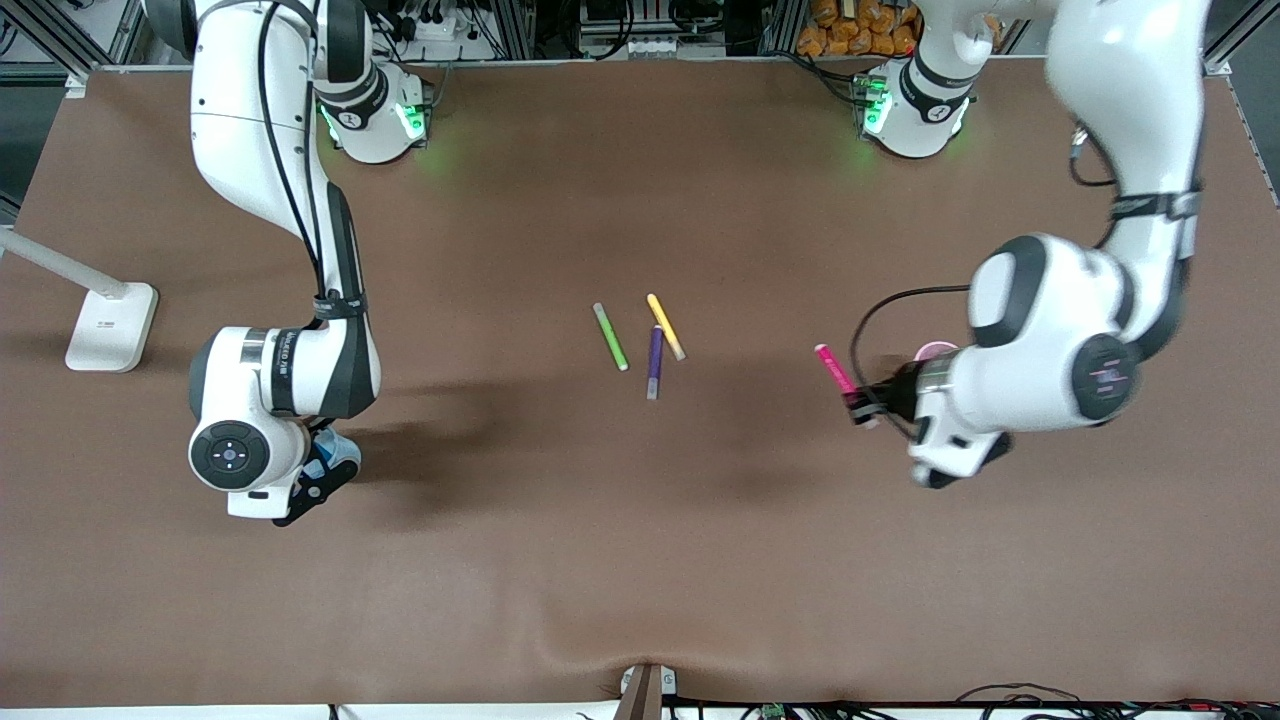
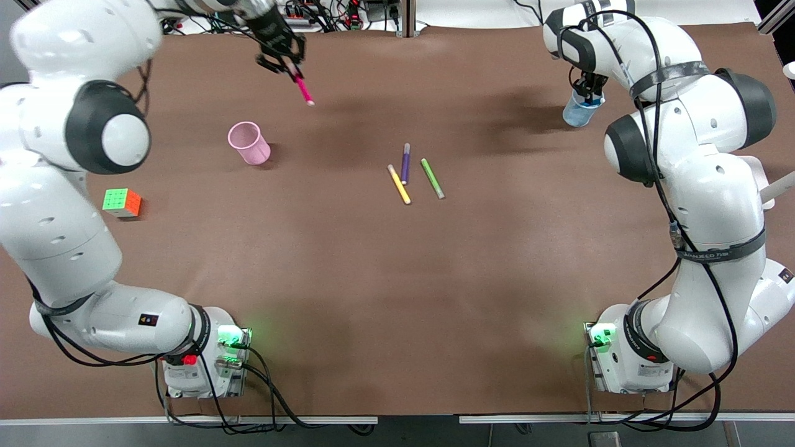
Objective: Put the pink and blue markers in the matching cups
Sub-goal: 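Carry the blue marker over the blue cup while the left gripper lifts pink, then drop the blue marker into the blue cup while the left gripper nears pink cup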
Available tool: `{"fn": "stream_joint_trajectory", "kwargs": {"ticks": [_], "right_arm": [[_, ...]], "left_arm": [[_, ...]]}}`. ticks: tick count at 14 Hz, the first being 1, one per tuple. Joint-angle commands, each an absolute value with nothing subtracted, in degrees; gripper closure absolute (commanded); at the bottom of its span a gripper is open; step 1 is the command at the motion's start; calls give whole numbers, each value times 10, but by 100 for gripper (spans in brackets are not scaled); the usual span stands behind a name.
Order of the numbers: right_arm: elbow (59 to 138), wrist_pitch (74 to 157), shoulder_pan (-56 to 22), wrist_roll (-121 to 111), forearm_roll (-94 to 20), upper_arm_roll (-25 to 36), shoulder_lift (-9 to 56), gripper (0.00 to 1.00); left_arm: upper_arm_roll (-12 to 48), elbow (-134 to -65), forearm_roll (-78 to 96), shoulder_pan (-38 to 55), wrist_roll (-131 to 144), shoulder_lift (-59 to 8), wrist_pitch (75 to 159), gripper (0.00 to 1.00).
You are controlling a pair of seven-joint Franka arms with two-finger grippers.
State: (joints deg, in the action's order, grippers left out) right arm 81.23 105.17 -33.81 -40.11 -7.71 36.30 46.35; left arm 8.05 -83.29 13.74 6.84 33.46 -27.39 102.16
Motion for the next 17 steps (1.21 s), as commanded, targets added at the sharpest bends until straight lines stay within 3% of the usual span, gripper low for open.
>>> {"fn": "stream_joint_trajectory", "kwargs": {"ticks": [1, 4, 8, 12, 14, 17], "right_arm": [[791, 1040, -332, -399, -76, 358, 445, 41], [789, 1039, -330, -403, -132, 366, 423, 22], [790, 1000, -332, -382, -149, 374, 356, 10], [796, 957, -337, -306, -149, 374, 282, 6], [796, 933, -335, -276, -149, 376, 259, 0], [799, 906, -337, -231, -149, 379, 233, 0]], "left_arm": [[83, -846, 127, 46, 303, -238, 1002, 100], [84, -850, 63, 45, 296, -216, 977, 100], [86, -898, 10, 38, 299, -162, 981, 100], [89, -977, 8, 15, 293, -99, 1029, 100], [88, -1031, 8, 14, 292, -66, 1062, 100], [89, -1087, -25, 8, 289, -43, 1106, 100]]}}
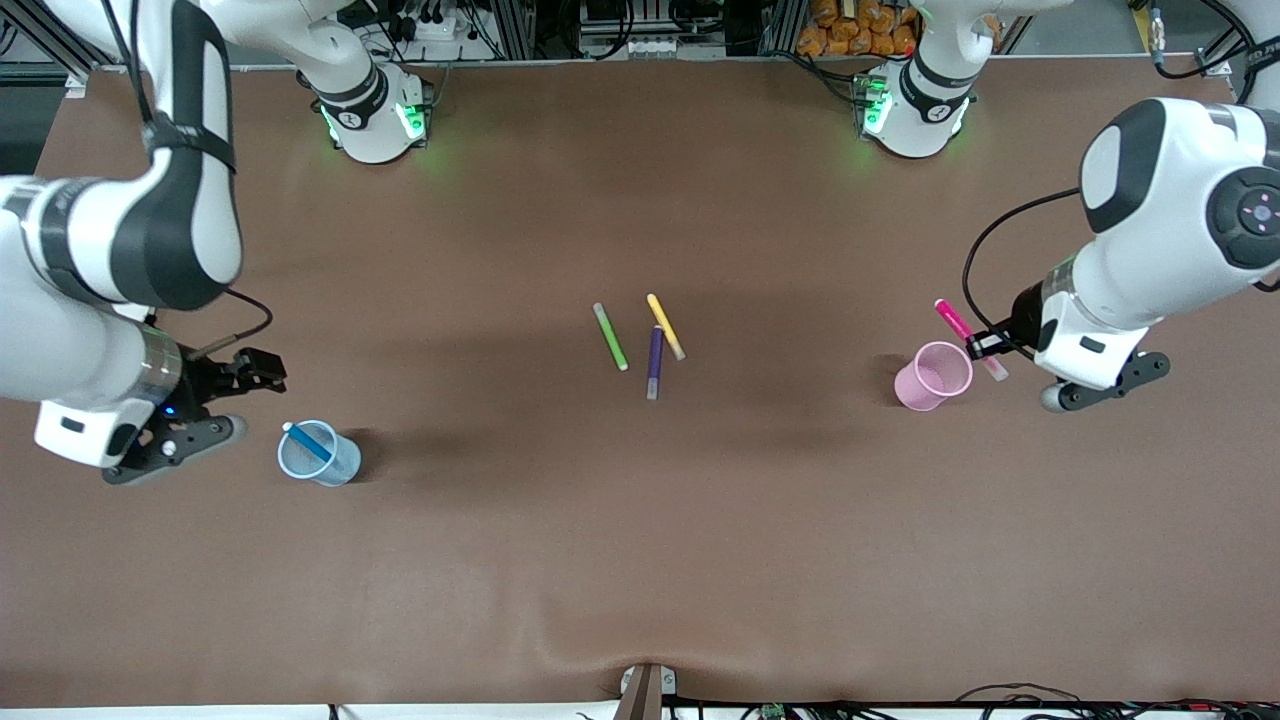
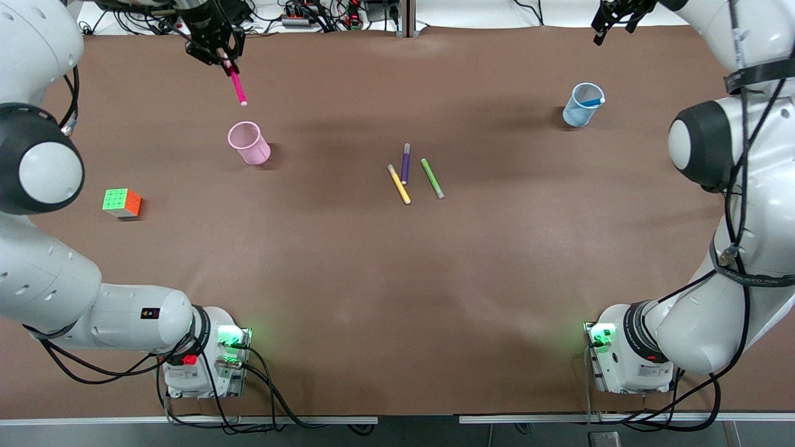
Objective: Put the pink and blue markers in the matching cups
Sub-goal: 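Drop the blue marker into the blue cup while the left gripper nears pink cup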
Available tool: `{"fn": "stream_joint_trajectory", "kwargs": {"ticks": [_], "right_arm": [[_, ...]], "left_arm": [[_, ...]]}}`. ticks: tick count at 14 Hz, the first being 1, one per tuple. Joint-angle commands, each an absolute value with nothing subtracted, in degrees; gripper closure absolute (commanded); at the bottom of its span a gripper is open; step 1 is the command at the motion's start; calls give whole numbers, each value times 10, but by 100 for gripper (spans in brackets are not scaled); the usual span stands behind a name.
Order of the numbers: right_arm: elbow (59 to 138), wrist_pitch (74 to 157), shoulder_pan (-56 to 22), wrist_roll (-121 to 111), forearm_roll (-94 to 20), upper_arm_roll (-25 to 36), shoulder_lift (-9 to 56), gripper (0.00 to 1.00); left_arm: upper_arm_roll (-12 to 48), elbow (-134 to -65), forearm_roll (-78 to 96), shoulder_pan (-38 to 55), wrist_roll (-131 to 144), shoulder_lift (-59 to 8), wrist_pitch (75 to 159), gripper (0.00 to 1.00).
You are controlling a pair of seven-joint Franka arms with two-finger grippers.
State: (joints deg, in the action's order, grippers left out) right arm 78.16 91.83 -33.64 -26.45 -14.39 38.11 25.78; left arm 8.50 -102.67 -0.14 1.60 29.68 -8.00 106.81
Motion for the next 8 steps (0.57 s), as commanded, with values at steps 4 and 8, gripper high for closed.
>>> {"fn": "stream_joint_trajectory", "kwargs": {"ticks": [4, 8], "right_arm": [[813, 887, -296, -205, -148, 341, 187, 0], [829, 885, -184, -207, -139, 243, 148, 0]], "left_arm": [[89, -1120, -53, -7, 265, -40, 1149, 100], [88, -1186, -78, -11, 247, -28, 1229, 100]]}}
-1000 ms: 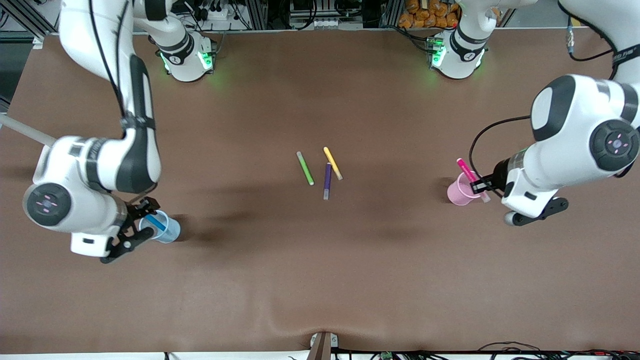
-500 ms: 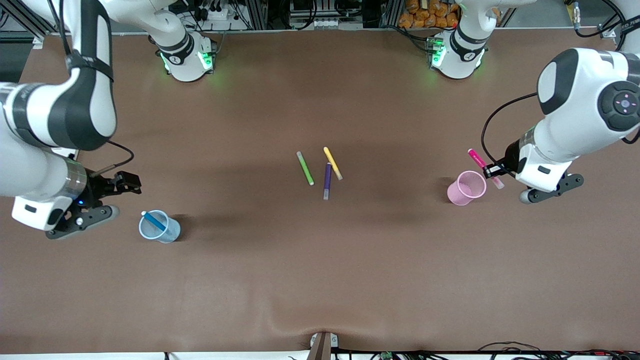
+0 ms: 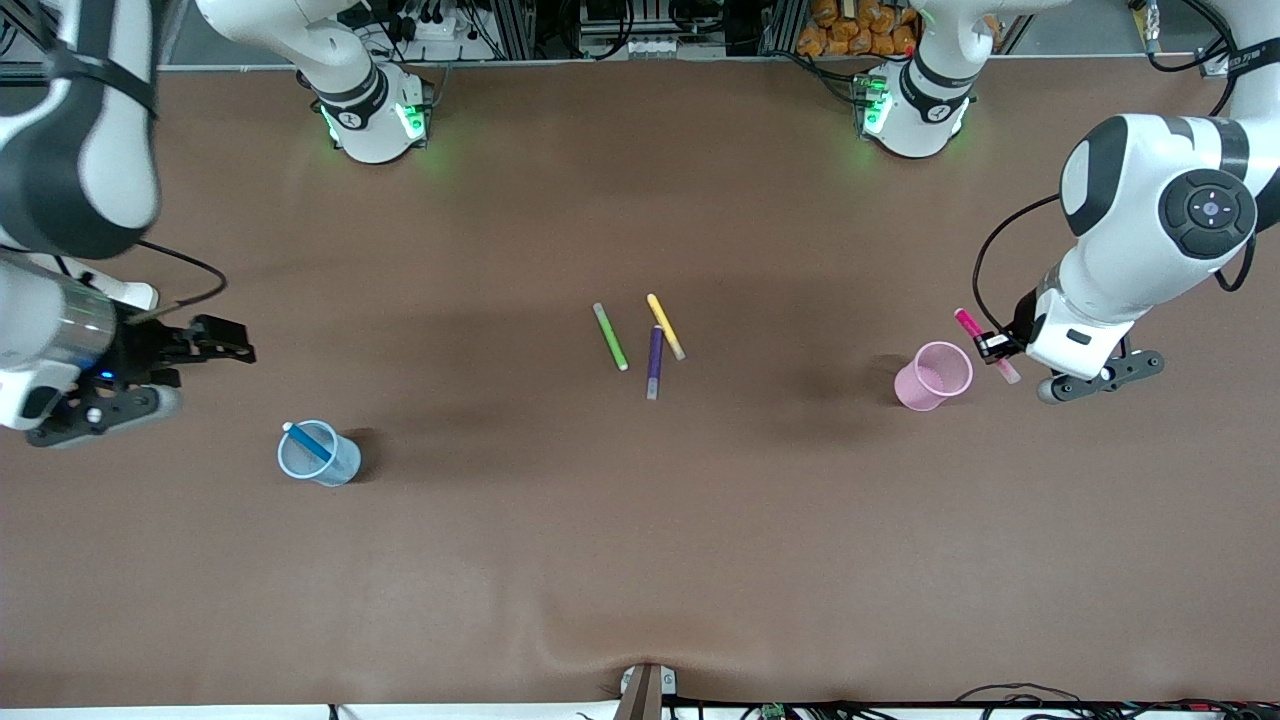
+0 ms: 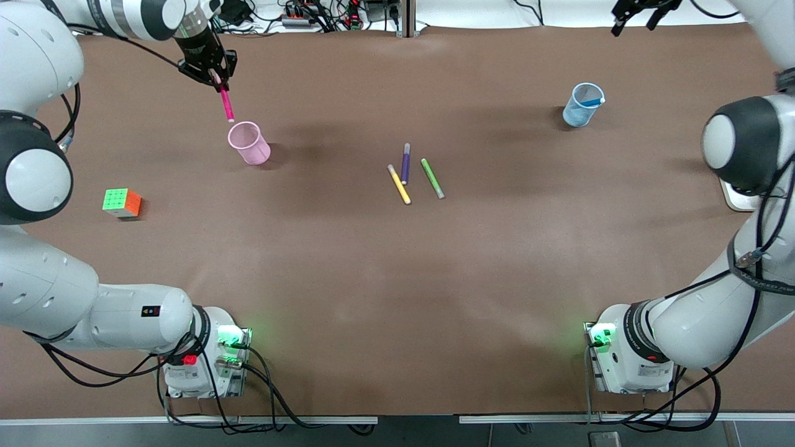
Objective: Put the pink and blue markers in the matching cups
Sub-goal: 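Drop the blue marker into the blue cup while the left gripper nears pink cup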
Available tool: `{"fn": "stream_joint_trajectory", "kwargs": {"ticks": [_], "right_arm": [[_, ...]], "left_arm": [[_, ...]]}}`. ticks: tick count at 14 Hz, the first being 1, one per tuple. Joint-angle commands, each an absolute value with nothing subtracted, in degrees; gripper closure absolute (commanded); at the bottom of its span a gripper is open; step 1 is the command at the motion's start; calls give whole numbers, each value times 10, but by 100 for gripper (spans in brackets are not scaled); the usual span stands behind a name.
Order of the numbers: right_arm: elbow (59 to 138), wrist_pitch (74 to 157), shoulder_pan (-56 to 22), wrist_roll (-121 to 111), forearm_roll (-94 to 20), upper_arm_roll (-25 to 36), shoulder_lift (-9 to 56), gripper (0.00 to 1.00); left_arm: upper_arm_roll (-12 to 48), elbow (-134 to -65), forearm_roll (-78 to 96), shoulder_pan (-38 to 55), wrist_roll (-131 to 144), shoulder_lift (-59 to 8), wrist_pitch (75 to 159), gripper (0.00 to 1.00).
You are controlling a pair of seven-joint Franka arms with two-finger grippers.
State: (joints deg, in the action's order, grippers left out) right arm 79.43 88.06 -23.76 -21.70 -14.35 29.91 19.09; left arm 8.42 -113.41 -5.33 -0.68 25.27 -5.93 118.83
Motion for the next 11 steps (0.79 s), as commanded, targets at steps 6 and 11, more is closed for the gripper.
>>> {"fn": "stream_joint_trajectory", "kwargs": {"ticks": [6, 11], "right_arm": [[833, 886, -49, -141, -55, 70, 111, 0], [856, 883, -8, -115, -44, 26, 69, 0]], "left_arm": [[89, -1264, -90, -26, 248, -22, 1355, 100], [89, -1296, -90, -26, 248, -16, 1412, 100]]}}
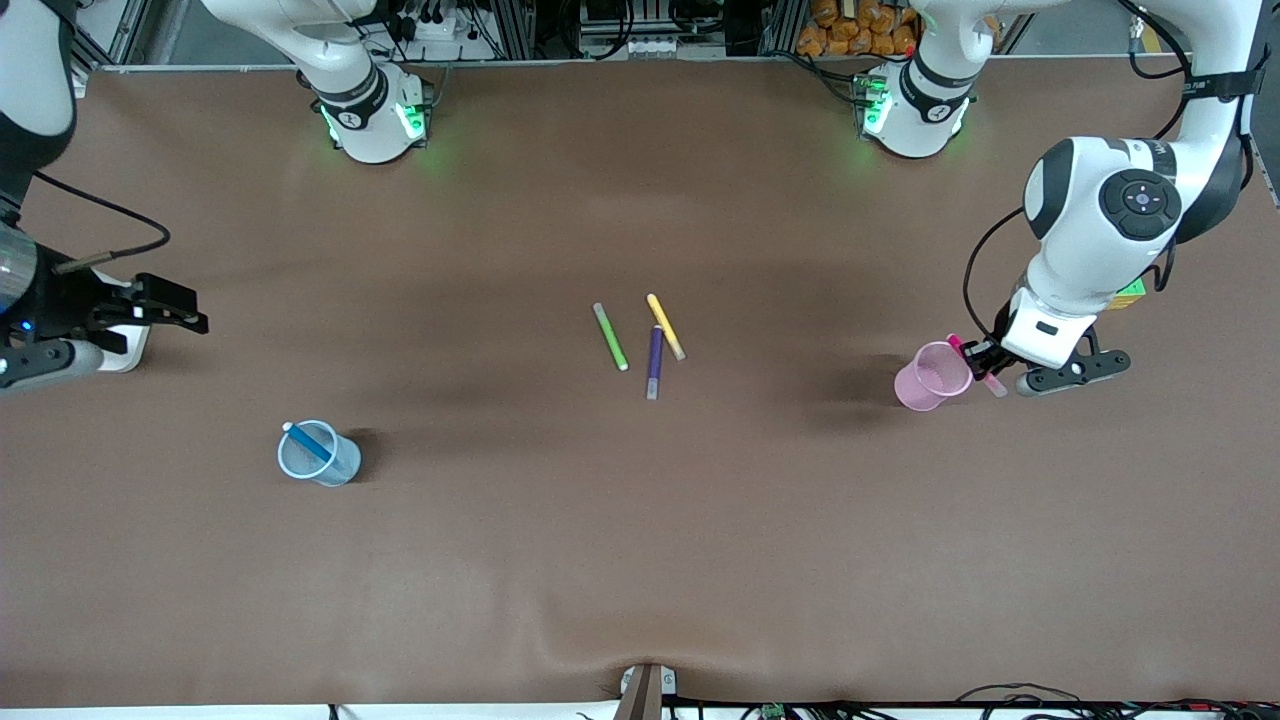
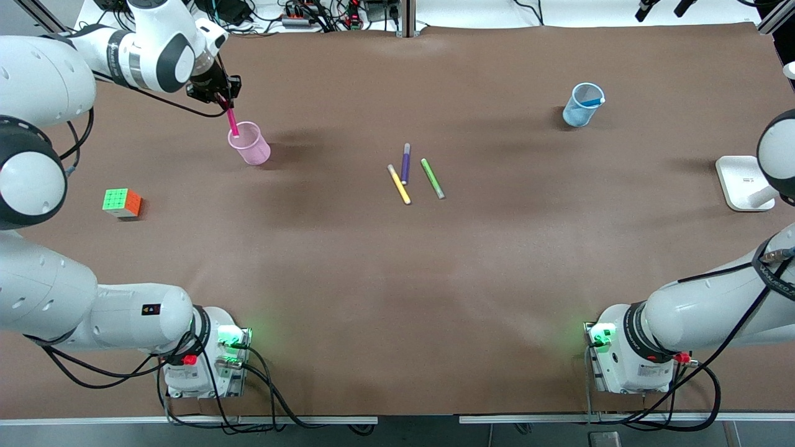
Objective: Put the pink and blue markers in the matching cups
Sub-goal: 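Lower the pink marker into the pink cup and open the left gripper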
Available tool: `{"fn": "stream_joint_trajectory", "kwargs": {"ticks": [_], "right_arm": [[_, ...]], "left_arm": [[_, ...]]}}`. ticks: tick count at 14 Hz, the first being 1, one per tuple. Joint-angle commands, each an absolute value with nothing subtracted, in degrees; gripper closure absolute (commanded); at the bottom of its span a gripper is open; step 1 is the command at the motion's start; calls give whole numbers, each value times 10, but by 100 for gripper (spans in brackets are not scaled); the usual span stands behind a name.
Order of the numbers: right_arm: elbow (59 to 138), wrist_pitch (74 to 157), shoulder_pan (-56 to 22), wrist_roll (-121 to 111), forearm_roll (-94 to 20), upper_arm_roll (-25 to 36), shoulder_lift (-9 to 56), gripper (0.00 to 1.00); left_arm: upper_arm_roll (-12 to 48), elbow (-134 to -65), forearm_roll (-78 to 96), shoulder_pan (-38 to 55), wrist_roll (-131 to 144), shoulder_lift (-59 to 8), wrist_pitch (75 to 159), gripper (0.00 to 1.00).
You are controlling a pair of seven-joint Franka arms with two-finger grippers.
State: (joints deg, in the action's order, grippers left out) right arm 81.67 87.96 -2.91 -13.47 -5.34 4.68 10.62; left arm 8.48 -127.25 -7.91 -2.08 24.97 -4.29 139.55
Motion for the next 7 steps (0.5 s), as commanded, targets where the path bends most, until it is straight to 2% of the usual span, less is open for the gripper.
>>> {"fn": "stream_joint_trajectory", "kwargs": {"ticks": [1, 4, 7], "right_arm": [[866, 884, -7, -103, -43, 25, 59, 0], [885, 898, 14, -90, -37, 3, 40, 0], [880, 893, 5, -92, -22, 0, 40, 0]], "left_arm": [[89, -1300, -91, -26, 248, -15, 1424, 100], [89, -1312, -91, -26, 249, -15, 1455, 100], [89, -1348, -91, -36, 249, -18, 1526, 100]]}}
